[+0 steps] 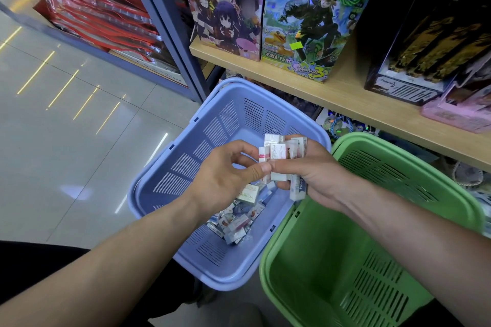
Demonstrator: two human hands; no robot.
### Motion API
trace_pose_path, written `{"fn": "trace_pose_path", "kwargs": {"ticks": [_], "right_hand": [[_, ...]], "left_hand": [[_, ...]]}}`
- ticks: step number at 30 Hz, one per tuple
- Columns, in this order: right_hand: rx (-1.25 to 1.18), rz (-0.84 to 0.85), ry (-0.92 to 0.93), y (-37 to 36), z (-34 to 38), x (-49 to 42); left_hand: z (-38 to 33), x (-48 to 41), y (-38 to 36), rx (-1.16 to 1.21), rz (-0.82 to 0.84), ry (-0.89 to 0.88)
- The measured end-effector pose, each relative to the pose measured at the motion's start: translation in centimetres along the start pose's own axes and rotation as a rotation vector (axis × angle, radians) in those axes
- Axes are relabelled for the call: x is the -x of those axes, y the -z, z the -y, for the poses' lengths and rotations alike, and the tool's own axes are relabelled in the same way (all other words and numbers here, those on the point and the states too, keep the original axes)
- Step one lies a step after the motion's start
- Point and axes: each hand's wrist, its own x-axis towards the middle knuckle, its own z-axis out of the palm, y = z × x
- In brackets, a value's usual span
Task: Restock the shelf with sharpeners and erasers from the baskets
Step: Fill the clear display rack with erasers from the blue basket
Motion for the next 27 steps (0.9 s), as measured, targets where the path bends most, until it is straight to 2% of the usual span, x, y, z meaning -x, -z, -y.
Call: {"fn": "trace_pose_path", "kwargs": {"ticks": [4, 8, 13, 18, 21, 27], "right_hand": [[0.014, -0.038, -0.006, 0.0, 0.12, -0.07], [0.008, -0.15, -0.011, 0.15, 0.0, -0.44], [0.042, -0.216, -0.043, 0.44, -0.26, -0.56], [0.07, -0.242, -0.034, 0.47, -0.29, -0.66], [0.07, -0.238, -0.032, 0.39, -0.25, -0.64], [0.045, -0.22, -0.001, -0.05, 0.07, -0.47]], "left_hand": [[-0.28, 0.08, -0.01, 0.009, 0.006, 0.042], [-0.17, -0.03, 0.16, 0.094, -0.015, 0.188], [-0.38, -0.13, 0.56, 0.423, 0.023, 0.343], [0.14, -0.52, 0.7, 0.392, 0.064, 0.244], [0.24, -0.78, 0.79, 0.304, 0.035, 0.169], [0.07, -0.56, 0.33, 0.333, -0.05, 0.116]]}}
